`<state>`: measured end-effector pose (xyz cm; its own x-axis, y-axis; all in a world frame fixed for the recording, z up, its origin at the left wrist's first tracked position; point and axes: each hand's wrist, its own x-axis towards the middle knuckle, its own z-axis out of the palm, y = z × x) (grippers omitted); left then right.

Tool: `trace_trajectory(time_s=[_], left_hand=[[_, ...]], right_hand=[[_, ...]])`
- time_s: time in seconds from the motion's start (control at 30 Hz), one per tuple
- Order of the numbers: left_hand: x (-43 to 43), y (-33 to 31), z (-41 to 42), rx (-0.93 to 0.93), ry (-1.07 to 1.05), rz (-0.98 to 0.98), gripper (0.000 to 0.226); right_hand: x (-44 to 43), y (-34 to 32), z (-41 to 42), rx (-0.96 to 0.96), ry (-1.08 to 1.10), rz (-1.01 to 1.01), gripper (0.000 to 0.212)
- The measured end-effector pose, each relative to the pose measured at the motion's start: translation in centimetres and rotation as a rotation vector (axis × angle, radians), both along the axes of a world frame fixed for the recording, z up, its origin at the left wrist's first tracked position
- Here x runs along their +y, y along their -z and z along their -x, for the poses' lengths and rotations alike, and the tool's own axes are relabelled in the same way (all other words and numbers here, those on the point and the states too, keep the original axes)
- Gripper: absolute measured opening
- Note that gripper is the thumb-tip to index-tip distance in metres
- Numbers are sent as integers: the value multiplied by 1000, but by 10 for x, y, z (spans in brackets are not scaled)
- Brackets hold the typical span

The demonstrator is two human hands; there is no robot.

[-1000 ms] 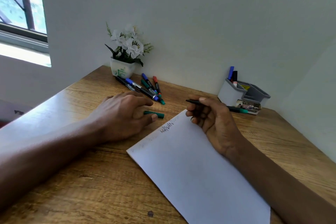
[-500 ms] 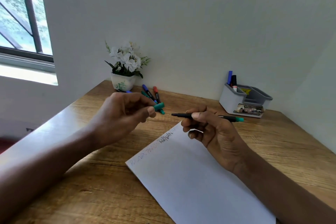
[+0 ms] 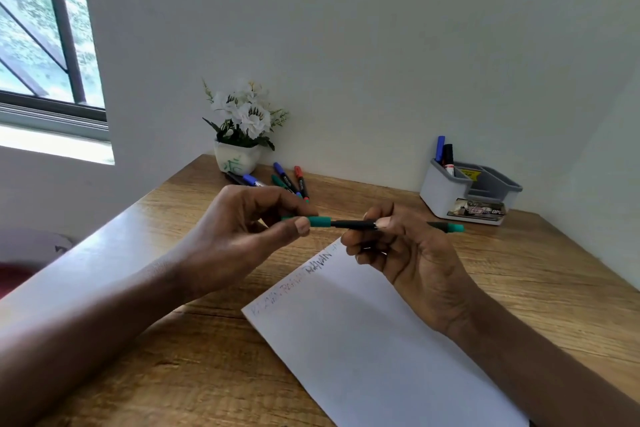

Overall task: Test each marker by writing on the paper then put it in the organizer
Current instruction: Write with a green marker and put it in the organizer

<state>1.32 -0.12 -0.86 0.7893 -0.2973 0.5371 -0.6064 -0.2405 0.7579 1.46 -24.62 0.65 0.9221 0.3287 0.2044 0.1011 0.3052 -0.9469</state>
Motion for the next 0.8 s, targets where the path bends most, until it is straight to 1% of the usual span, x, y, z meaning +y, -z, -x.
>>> trace_trajectory(time_s=[0.1, 0.23, 0.4, 0.5, 0.6, 0.67, 0.7, 0.77, 0.8], left_hand=[[-2, 0, 2, 19, 34, 20, 23], [-5, 0, 4, 62, 104, 23, 15], [-7, -1, 7, 97, 131, 102, 14], [-11, -2, 8, 106, 153, 82, 13], [-14, -3, 8, 70, 110, 52, 14], [-13, -5, 3, 10, 17, -38, 21], [-11, -6, 0, -35, -64, -135, 28], [-5, -5, -6, -121, -243, -387, 55], [-2, -4, -8, -132, -299, -509, 70]], right_hand=[[1, 1, 0, -18, 0, 14, 14], [7, 1, 5, -110, 2, 129, 12], [11, 2, 8, -126, -4, 78, 11], [12, 3, 8, -163, 0, 98, 11], [13, 2, 5, -174, 7, 120, 15], [12, 1, 4, -193, 9, 153, 24], [11, 0, 3, -217, 14, 173, 26], [5, -2, -1, -292, 48, 204, 23], [2, -4, -3, -318, 70, 209, 24]])
